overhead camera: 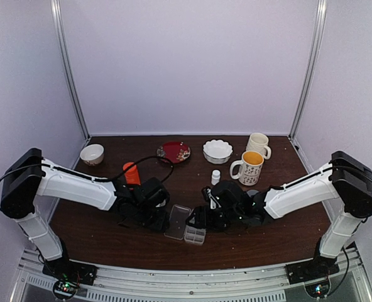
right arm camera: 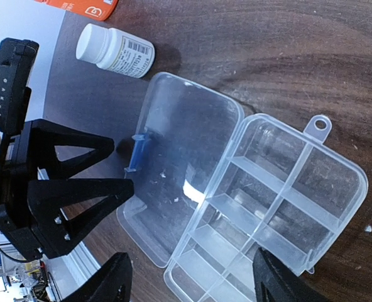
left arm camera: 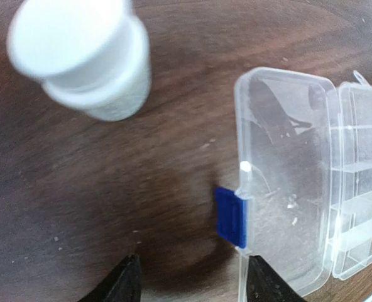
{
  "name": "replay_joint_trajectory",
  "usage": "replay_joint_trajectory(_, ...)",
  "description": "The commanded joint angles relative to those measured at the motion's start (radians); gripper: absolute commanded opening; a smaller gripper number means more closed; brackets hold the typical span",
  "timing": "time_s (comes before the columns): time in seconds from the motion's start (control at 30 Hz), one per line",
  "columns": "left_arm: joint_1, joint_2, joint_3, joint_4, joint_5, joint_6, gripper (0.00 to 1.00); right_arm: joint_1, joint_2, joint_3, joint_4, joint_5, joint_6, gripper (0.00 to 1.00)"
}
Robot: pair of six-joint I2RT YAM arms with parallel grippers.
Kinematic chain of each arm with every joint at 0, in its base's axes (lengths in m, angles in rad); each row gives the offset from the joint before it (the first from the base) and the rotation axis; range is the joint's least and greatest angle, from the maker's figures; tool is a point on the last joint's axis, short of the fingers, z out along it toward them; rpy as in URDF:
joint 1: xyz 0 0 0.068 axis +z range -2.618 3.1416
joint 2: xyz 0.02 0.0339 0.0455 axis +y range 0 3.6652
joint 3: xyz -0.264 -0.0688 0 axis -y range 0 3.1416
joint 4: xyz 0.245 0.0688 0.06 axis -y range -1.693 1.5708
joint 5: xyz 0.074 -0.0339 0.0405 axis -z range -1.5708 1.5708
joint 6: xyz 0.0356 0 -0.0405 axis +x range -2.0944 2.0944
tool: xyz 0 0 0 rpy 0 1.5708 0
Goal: Sort the pills into containers
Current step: Open the lid of the pill container, then adjust the pill container at the center of the board.
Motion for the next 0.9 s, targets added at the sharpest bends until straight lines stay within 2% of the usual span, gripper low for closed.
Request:
replay_joint_trajectory(0.0, -0.040, 0.063, 0.068, -0.034, -0.028, 0.022, 0.62, 0.002, -0.022, 0.006, -0.124, 0.060, -0.043, 0.68)
replay_joint_trajectory(0.17, -0.066, 0.119, 0.140, -0.078, -0.045, 0.020, 0.62, 0.000, -0.038, 0.014, -0.180, 0.091, -0.062, 0.66)
replay_joint_trajectory(0.47, -0.073, 0.156, 0.183, -0.142, -0.085, 0.015, 0.61, -0.007, -0.074, 0.022, -0.236, 0.127, -0.103, 0.64)
replay_joint_trajectory(0.77, -0.123, 0.042, 0.205, -0.150, -0.192, 0.078, 0.63, -0.007, -0.105, 0.050, -0.248, 0.129, -0.158, 0.63)
replay_joint_trajectory(0.87, -0.130, 0.009, 0.210, -0.135, -0.185, 0.089, 0.65, -0.007, -0.126, 0.060, -0.260, 0.143, -0.174, 0.63)
